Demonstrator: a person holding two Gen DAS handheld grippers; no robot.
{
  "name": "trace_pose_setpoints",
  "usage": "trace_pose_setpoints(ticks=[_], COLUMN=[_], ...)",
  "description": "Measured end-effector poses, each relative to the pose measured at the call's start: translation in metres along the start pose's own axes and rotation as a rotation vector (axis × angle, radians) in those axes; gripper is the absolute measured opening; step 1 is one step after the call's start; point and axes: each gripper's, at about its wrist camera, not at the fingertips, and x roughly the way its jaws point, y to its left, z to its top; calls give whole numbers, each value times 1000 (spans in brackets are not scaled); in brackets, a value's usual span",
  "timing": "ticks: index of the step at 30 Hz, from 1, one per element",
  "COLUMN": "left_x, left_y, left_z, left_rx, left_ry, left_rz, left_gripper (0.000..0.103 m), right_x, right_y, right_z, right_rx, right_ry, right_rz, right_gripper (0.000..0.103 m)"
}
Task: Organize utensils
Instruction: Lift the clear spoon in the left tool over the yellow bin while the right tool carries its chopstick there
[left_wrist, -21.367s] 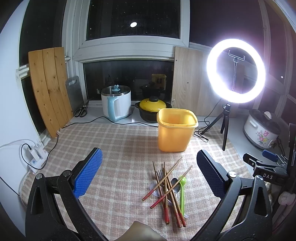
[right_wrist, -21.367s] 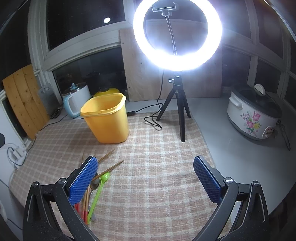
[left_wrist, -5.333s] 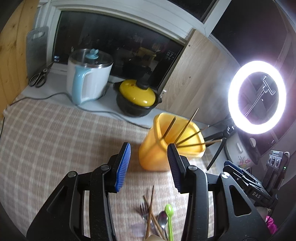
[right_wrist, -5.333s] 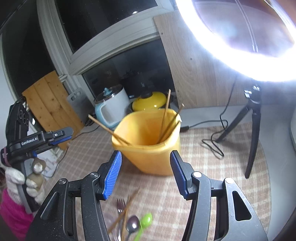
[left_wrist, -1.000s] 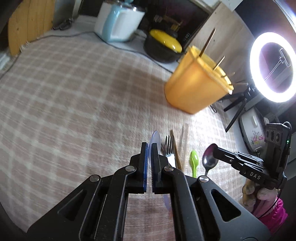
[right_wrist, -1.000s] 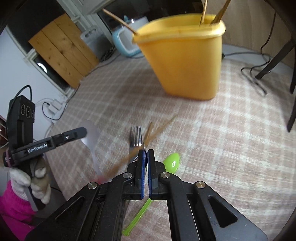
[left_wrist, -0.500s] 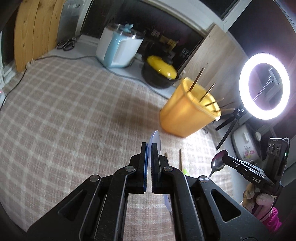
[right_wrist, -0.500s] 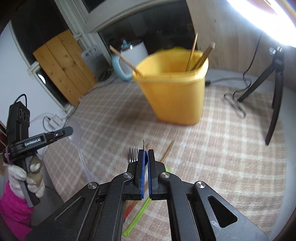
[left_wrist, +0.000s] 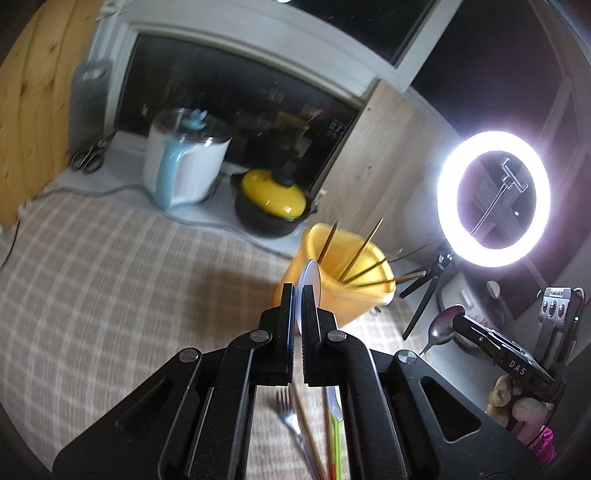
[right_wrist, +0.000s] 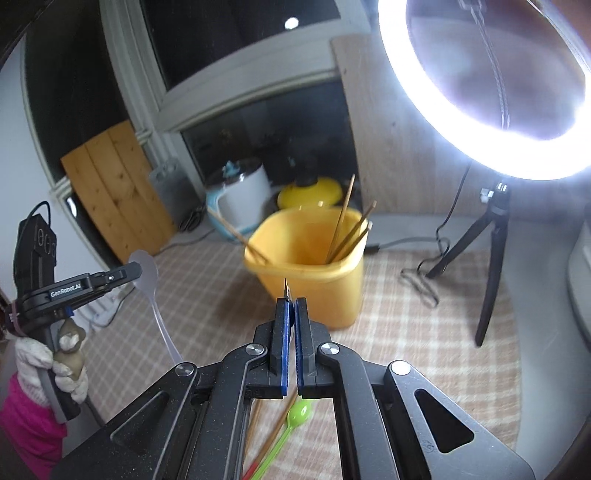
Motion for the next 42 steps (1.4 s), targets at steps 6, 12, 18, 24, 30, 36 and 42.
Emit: trace_pose_setpoints(ticks=[6,12,18,24,30,36,42], left_x=[13,31,54,80,101,121,130], left_y=[-21,-43,-58,-65,-66,-58,-50], left_z=[33,62,86,101,107,108,108], left_rx=[69,134,177,218,260,275,276], left_ry=[-39,-72,-92,-85,-73,-53,-44], left_rz=[-17,-31,-34,-3,30,76,110], left_gripper=[0,0,0,0,0,0,0], right_x=[-6,-9,-10,-6,1,21,43], right_y=[-2,-4,-3,-4,-8,-6,-8], right_z=[18,34,48,65,84,85,75], right_rx=[15,12,9,12,14,-17,-14], right_ry=[-56,-102,-144,-187,-234,-229,-172], right_rz=[-32,-64,-83,-99,-129,-182,-180], right_gripper=[2,2,2,2,2,2,2])
